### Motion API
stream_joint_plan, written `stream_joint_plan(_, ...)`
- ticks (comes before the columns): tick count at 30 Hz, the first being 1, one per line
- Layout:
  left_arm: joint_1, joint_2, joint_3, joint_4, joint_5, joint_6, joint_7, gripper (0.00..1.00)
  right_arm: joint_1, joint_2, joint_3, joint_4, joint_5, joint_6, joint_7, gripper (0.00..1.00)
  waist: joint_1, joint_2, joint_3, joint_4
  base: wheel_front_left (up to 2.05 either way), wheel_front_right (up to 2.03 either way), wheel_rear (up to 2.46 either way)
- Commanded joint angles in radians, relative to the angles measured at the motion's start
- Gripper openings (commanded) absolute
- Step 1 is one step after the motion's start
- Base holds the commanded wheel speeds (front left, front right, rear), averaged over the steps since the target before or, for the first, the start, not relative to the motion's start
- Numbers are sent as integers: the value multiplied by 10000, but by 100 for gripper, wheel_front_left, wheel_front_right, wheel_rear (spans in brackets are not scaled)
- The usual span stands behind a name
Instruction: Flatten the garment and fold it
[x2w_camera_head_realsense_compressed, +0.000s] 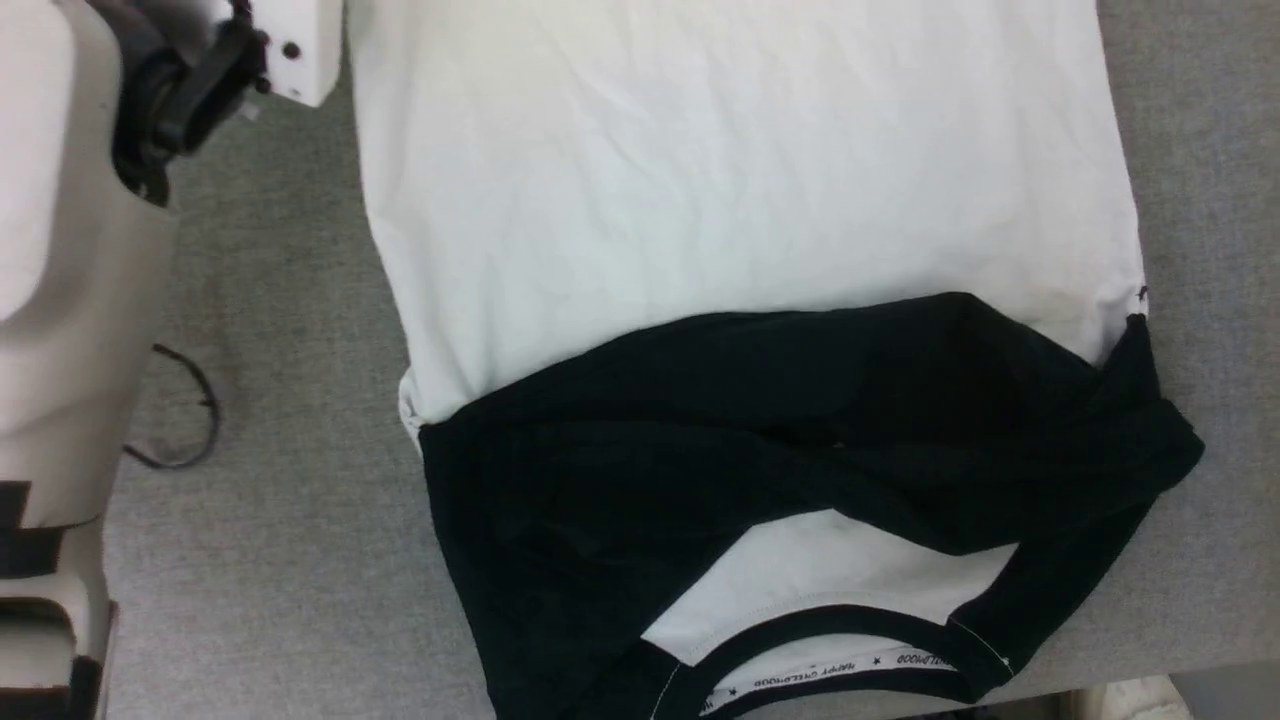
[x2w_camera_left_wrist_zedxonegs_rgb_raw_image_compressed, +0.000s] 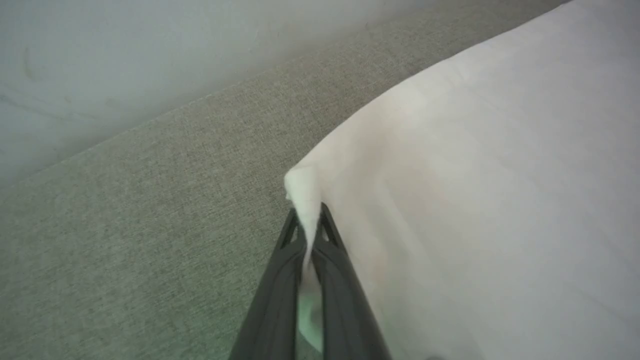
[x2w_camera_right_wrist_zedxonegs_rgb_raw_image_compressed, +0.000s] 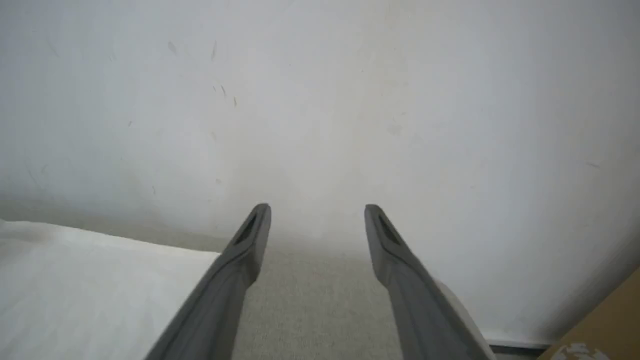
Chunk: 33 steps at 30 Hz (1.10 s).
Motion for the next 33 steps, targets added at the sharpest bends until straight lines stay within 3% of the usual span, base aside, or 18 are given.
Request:
stream_joint_plan(1, 114, -85, -22, 55, -79, -61, -111, 0, -537, -325, 7, -78, 266, -11, 311, 100, 0, 0, -258, 187, 0, 0, 0)
stream_joint_plan(5, 132, -368, -127, 180, -191, -115, -429, 0, -2841, -1683, 531, 681, 1313, -11, 2319, 100, 0, 0, -350, 509, 0, 0, 0)
stream_joint_plan(11, -133, -801, -312, 314, -275, -169, -697, 0, -6033, -1930, 1802, 3519, 1638, -11, 5007, 100, 0, 0, -106, 1036, 0, 0, 0)
stream_joint_plan(16, -418, -1117, -474, 344, -281, -191, -834, 0, -7608, -1360, 2487, 5767, 845, -11, 6209, 100, 0, 0, 335, 1422, 0, 0, 0)
stream_joint_plan(21, -752, -1467, -691, 368, -280, -225, -888, 0, -8362, -933, 2497, 7342, -394, -11, 7070, 100, 0, 0, 811, 1862, 0, 0, 0)
stream_joint_plan(33, -1308, -1980, -1129, 458, -325, -342, -1071, 0, -8680, -299, 1658, 8593, -1790, -11, 7213, 100, 0, 0, 1575, 2566, 0, 0, 0)
